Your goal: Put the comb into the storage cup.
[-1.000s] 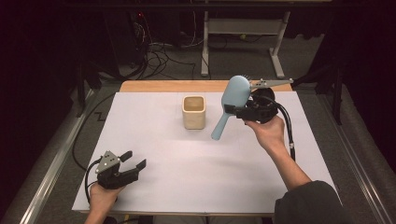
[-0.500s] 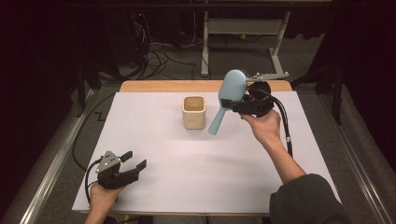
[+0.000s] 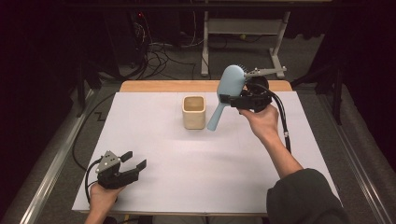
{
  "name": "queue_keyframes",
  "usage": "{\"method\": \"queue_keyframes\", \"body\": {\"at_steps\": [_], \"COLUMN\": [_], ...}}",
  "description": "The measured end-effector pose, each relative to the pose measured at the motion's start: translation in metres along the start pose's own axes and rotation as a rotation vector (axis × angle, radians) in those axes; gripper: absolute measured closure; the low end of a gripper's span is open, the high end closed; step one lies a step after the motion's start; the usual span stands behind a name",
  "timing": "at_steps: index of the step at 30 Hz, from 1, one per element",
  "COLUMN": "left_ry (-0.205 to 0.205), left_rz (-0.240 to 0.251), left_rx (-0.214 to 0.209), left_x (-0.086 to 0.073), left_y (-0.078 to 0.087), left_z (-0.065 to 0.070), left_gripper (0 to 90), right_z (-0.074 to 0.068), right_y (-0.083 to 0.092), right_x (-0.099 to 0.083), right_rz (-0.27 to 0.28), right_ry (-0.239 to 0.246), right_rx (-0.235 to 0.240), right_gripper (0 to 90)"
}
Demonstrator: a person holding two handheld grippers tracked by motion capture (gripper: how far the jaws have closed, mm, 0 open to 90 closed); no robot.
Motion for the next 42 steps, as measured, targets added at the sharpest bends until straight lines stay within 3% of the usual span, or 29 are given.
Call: {"method": "queue_keyframes", "body": {"at_steps": [42], "left_ry": [0.005], "left_rz": [-0.011], "left_rx": [0.001], "left_x": [-0.001], "left_y": [-0.001], "left_z": [-0.001], "left_gripper": [32.2], "right_z": [0.002], "right_y": [-0.023], "right_x": [0.033], "right_rz": [0.020], "right_ry": [-0.006], "right_rx": [-0.041], "right_gripper": [54.7]}}
Point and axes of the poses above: each handheld gripper's, and its own axes: y roughly backward along the jaws, x roughly out of its top, z roughly to its right, the point moved 10 cm from there along -y, roughly forward along the jaws, and after that the axes turned 4 degrees about z, right-handed, at the moved point
